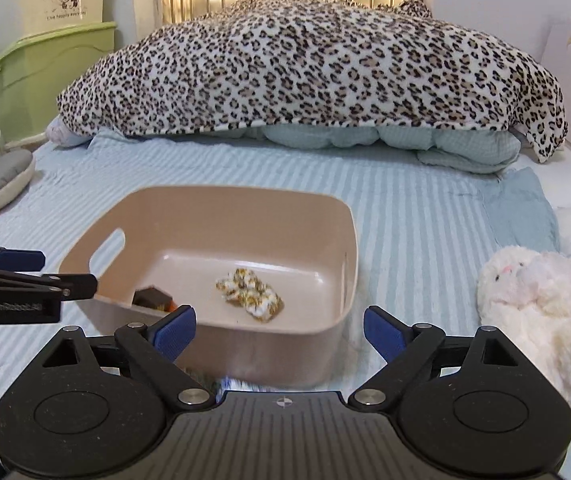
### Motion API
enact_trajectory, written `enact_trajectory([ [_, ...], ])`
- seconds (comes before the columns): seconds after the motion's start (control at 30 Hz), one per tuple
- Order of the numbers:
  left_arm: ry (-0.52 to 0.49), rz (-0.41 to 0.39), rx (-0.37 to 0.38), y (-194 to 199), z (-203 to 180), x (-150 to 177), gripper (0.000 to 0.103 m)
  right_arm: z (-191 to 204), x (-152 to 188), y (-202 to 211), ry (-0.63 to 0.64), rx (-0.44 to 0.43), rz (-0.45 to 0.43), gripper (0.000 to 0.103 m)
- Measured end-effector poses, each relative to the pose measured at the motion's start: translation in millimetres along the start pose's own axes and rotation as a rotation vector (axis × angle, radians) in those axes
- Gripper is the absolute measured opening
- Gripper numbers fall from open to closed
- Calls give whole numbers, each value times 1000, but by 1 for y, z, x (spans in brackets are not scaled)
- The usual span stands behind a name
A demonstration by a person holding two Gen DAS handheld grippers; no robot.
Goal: Organize objects
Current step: 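Move the left tool to the white box while the right tool approaches the blue-and-white box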
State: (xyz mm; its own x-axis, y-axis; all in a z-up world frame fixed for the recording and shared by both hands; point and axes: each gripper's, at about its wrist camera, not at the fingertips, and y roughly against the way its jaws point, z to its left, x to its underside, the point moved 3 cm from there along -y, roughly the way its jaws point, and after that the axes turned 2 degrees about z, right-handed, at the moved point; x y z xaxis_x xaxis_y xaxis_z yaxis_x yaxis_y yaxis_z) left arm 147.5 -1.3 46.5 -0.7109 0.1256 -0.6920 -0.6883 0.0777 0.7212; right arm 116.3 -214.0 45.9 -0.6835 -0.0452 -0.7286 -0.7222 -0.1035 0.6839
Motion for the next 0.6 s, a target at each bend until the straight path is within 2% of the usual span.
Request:
enact_trajectory([
  [0.4,-46,170,6,-29,1,37,75,5,51,-31,60,25,189,93],
  [0.6,-59,226,19,-50,-5,48,75,9,71,-55,73,23,263,93],
])
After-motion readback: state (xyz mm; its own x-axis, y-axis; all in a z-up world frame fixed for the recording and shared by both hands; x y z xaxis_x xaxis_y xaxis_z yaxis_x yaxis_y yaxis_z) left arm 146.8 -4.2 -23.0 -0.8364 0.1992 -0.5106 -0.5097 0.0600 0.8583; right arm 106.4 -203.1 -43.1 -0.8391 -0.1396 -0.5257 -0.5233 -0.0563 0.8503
